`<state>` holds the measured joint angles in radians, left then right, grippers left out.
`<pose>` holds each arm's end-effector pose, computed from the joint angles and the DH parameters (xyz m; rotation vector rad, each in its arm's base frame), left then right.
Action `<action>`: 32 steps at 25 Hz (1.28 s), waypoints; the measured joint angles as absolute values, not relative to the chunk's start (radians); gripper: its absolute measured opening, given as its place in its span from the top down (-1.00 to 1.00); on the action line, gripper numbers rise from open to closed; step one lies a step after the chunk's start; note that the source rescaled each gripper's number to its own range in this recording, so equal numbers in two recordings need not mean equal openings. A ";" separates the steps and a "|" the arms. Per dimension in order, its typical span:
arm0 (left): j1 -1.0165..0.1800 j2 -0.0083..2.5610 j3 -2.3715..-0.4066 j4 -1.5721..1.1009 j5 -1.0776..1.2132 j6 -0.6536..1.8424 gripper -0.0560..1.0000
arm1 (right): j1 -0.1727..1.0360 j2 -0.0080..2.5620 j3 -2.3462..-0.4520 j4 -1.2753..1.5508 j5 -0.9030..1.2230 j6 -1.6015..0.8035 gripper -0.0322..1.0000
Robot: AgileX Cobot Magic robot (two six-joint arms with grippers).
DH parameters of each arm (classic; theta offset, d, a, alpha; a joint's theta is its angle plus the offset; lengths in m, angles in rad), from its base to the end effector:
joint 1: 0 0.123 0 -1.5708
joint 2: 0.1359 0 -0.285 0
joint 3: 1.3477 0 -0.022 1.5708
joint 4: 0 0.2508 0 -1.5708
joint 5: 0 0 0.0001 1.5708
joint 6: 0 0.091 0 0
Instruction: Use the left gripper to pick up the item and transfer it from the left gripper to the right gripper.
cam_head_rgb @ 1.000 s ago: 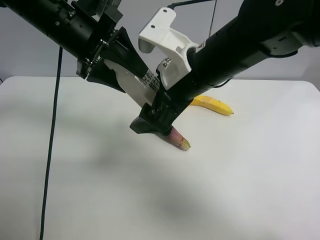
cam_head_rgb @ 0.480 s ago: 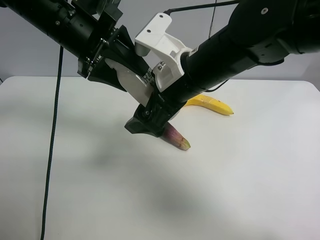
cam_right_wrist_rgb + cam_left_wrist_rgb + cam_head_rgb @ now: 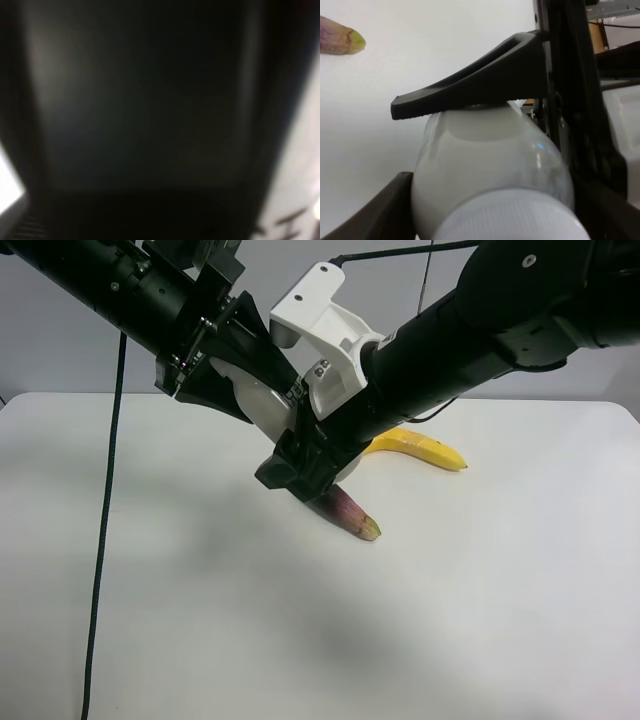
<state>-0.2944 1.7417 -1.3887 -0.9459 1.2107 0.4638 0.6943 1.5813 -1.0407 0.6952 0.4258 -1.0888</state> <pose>0.3164 -0.1681 0.2935 0.5952 2.6285 -1.2822 0.2447 0.2351 0.2526 -1.3793 1.9231 0.4396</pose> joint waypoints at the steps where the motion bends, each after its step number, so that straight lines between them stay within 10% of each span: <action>1: -0.294 1.742 -1.389 -0.944 1.212 0.465 0.81 | 0.694 1.581 -1.041 0.695 0.421 -1.089 0.46; 4: -0.294 1.742 -1.386 -0.937 1.224 0.464 0.81 | 0.694 1.582 -1.041 0.694 0.414 -1.098 0.94; 19: -0.296 1.742 -1.385 -0.936 1.224 0.468 0.79 | 0.694 1.583 -1.041 0.694 0.415 -1.116 0.94; 24: -0.293 1.742 -1.390 -0.921 1.208 0.459 -0.74 | 0.694 1.585 -1.041 0.694 0.445 -1.121 0.94; 32: -0.293 1.742 -1.390 -0.905 1.205 0.450 -0.96 | 0.694 1.585 -1.041 0.694 0.446 -1.123 0.94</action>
